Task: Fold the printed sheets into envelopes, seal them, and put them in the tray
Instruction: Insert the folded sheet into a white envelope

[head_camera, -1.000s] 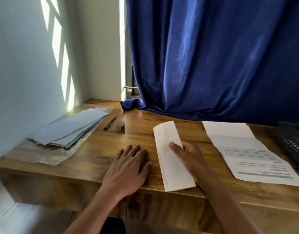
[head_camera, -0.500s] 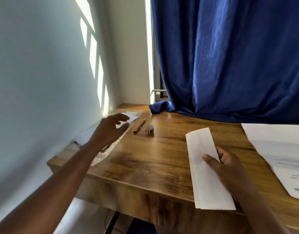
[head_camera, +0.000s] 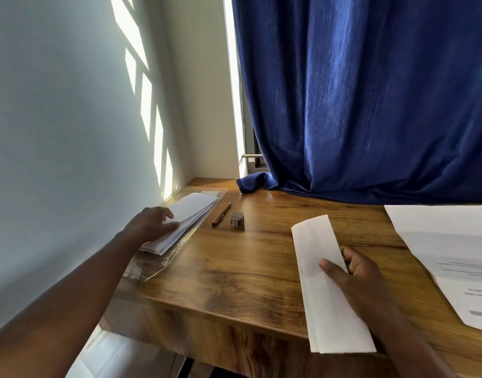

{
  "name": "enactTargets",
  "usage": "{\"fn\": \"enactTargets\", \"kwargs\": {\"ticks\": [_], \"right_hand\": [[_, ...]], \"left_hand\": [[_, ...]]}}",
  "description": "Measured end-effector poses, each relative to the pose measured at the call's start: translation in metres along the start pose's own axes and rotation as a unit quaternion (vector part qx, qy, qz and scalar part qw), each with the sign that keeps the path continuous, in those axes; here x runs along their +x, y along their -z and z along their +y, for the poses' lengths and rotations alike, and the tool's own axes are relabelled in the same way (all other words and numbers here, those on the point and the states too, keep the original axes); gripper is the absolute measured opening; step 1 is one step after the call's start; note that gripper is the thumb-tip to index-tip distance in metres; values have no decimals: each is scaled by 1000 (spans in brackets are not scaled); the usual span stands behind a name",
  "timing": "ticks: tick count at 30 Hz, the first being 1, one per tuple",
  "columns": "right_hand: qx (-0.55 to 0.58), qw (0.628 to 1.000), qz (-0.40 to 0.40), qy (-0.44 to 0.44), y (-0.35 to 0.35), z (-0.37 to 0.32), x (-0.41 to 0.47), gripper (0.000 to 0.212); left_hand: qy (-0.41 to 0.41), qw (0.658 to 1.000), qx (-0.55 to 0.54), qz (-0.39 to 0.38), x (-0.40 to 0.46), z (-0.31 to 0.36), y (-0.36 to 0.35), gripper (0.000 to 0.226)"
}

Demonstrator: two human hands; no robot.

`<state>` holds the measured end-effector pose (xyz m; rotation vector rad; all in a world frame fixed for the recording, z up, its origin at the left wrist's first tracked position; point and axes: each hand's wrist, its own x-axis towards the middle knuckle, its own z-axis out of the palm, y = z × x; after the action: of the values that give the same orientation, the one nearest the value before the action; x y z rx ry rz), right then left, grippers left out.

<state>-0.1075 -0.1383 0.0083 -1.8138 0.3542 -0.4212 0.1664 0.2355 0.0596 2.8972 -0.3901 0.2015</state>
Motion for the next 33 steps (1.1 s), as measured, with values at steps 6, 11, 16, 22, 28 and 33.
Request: {"fn": "enactTargets", "kwargs": {"ticks": [6,11,16,22,28,33], "right_hand": [[7,1000,0,0,1,-5,-1,61],[10,998,-26,54,6,-6,-1,76],[-10,996,-45,81,2,-2,-4,26],[-28,996,-58,63,2,-6,-14,24],[65,990,-107,65,10,-27,-31,31],[68,988,-121,72,23,-28,-44,73]], "left_hand": [[-13,992,78,103,-6,12,12,27],[-19,940,25,341,-29,20,66,19],[-55,856,-162,488,-64,40,110,31],[-34,739,-497,454,-132,97,80,22],[39,621,-738,261,-173,172,15,19],[55,558,-816,142,-208,224,-20,17]]}}
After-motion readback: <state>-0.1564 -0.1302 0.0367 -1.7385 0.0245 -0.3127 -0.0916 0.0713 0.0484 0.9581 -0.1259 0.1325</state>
